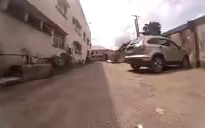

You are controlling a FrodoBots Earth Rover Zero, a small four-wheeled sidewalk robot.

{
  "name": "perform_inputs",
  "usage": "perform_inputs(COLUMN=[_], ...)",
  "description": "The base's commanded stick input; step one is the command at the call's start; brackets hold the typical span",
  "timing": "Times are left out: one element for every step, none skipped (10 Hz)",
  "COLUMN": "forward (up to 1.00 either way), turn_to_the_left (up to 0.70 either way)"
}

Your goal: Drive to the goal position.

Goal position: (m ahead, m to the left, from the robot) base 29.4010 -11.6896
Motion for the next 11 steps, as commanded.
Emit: perform_inputs(forward=[0.50,0.50,0.50,0.50,0.50,0.50,0.50,0.50,0.50,0.50,0.50], turn_to_the_left=[0.01,0.01,0.01,0.01,0.01,0.01,0.01,0.01,0.01,0.01,0.01])
